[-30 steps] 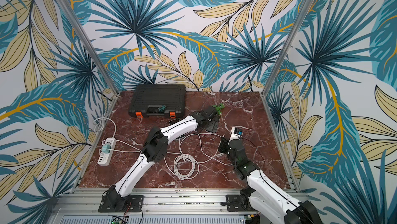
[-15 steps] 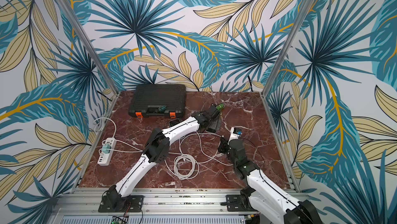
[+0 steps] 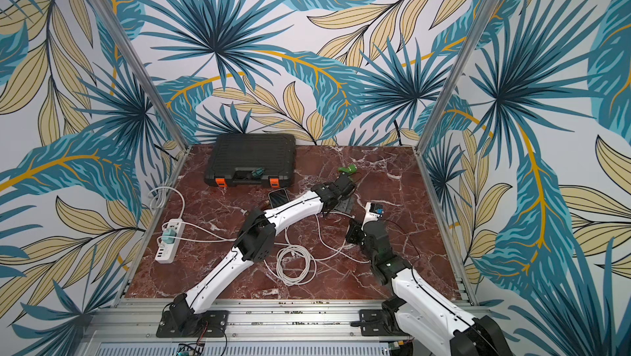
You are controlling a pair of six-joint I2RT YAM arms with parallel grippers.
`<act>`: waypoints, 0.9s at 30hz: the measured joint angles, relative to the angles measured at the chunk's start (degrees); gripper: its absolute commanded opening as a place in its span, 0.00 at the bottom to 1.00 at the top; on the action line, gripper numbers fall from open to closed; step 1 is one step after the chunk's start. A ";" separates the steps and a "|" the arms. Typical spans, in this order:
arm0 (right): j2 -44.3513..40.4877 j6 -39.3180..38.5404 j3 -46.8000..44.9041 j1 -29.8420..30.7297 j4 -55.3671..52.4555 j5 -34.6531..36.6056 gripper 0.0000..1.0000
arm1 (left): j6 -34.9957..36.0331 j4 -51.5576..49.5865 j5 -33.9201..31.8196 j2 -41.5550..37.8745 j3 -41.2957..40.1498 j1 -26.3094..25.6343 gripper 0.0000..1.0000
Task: Plug the charging cable into the phone
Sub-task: Pick up the phone at the center of the board.
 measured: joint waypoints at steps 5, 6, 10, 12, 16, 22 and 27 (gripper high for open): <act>0.00 0.00 0.00 -0.09 0.00 -0.17 0.00 | -0.09 -1.73 -0.37 0.63 1.64 0.35 0.67; 0.00 0.00 0.00 -0.09 0.00 -0.17 0.00 | -0.17 -1.81 -0.31 0.63 1.66 0.44 0.65; 0.00 0.00 0.00 -0.13 0.00 -0.22 0.00 | 0.44 -1.77 0.57 0.55 1.46 0.85 0.50; -0.02 0.00 0.00 -0.13 0.00 -0.24 0.00 | 1.36 -1.36 1.53 -0.09 0.48 1.40 0.40; -0.26 -0.02 0.00 -0.15 0.00 -0.39 0.00 | 3.15 -0.83 3.69 -2.54 -3.37 3.52 0.33; -0.48 0.00 0.00 -0.15 0.20 -0.42 0.00 | 5.84 -1.01 3.78 -7.85 -10.82 7.45 0.27; -0.39 0.02 0.00 -0.15 0.63 -0.63 0.00 | 6.32 -1.60 4.55 -11.34 -13.07 8.46 0.24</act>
